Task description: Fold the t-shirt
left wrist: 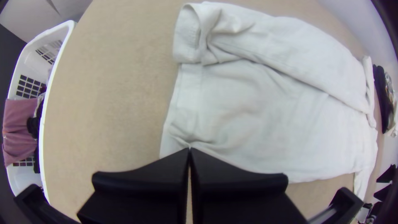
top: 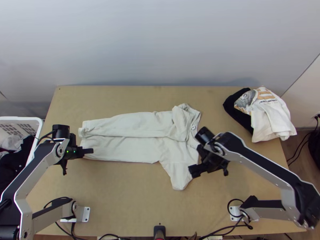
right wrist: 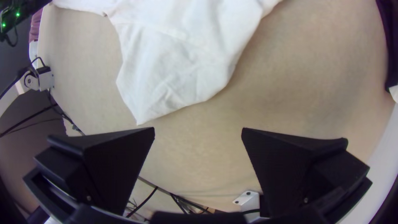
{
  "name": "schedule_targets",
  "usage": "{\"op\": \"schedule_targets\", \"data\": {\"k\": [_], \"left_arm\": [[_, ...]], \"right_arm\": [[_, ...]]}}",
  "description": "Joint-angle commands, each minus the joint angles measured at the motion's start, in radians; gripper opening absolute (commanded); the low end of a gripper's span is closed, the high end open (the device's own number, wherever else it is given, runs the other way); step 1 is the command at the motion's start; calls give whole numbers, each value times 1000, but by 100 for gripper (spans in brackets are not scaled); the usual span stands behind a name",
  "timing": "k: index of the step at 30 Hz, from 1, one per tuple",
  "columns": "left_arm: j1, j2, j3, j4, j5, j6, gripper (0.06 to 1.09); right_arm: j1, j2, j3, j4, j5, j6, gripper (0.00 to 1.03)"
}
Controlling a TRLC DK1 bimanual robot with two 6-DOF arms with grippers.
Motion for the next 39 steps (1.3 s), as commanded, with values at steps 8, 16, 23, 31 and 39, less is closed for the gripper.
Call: {"op": "schedule_targets", "data": {"k": [8,16,23,31,39], "left_arm": [[11,-30,22,-8,-2,-2,10],[14,-27,23,-8,-2,-1,10],[14,-22,34,-8,-2,-1,10],[25,-32,129,-86,0,-5,10],[25,22,250,-123,15,-28,10]], "right_arm": [[43,239,7,149,-44,5,90],[36,253,-9,240,-22,3,33],[13,195,39,255,-5,-19,3],[-76,145,152,207,27,-22,3],[-191,216,355,201,27,-20,3]]}}
